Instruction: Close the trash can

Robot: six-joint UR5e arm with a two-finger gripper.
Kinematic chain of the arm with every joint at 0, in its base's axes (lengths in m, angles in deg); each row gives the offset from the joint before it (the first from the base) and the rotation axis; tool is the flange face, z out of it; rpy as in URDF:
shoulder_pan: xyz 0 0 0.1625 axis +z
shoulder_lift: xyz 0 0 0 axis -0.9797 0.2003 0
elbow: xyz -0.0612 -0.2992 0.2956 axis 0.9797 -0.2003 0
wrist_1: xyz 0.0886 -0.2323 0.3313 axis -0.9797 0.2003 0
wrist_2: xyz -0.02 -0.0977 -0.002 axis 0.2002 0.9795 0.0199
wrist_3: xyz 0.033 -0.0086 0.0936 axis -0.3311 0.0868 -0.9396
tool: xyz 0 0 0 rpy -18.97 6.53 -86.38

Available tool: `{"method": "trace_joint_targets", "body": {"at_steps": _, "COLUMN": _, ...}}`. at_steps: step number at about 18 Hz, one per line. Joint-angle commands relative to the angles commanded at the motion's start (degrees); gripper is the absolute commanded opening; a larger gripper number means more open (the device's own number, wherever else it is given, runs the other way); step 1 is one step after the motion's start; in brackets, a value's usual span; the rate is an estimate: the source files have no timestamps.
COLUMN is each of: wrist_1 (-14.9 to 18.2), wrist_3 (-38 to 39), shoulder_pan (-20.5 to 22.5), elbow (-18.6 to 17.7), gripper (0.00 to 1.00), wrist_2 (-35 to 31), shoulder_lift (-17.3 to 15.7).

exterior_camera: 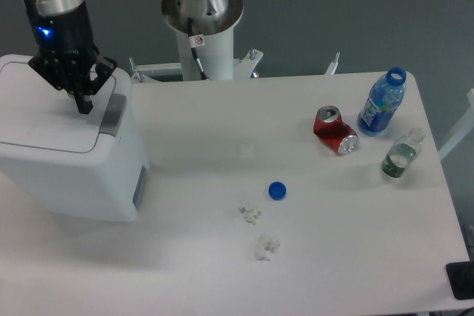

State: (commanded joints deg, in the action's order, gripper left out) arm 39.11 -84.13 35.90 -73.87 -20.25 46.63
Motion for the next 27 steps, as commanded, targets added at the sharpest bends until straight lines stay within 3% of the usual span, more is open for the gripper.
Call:
{"method": "trace_joint_targets", "body": {"at_steps": 7, "wrist_1": -0.18, "wrist_3": -0.70, "shoulder_pan": 6.05, "elbow": 0.09, "gripper": 0.36, "wrist_2": 0.00, "shoulder_lift": -0.27}}
{"method": "trace_joint_targets", "body": {"at_steps": 13, "wrist_1": -0.18, "wrist_3": -2.81, "shoulder_pan": 12.73, "elbow": -0.09, "gripper": 0.53, "wrist_2": 0.17, "shoulder_lift": 0.52}}
{"method": "trace_joint_targets", "body": {"at_steps": 14, "wrist_1": -0.18, "wrist_3": -3.60, "shoulder_pan": 13.70, "elbow": -0.09, "gripper": 0.60, "wrist_2": 0.18, "shoulder_lift": 0.79}}
{"method": "trace_joint_targets", "body": {"at_steps": 16, "wrist_1": -0.09, "wrist_3": -6.93, "shoulder_pan": 16.60, "elbow": -0.44, "gripper": 0.94, "wrist_2": 0.87, "shoulder_lift": 1.92}}
{"method": "trace_joint_targets", "body": {"at_steps": 21, "wrist_1": -0.18, "wrist_3": -10.89, "shoulder_pan": 24.33, "elbow": -0.79, "gripper": 1.00, "wrist_2": 2.02, "shoulder_lift": 6.58}}
{"method": "trace_joint_targets", "body": {"at_steps": 27, "wrist_1": -0.52, "wrist_3": -16.95, "shoulder_pan": 29.17, "elbow": 0.00, "gripper": 1.00, "wrist_2": 1.58, "shoulder_lift": 14.39}}
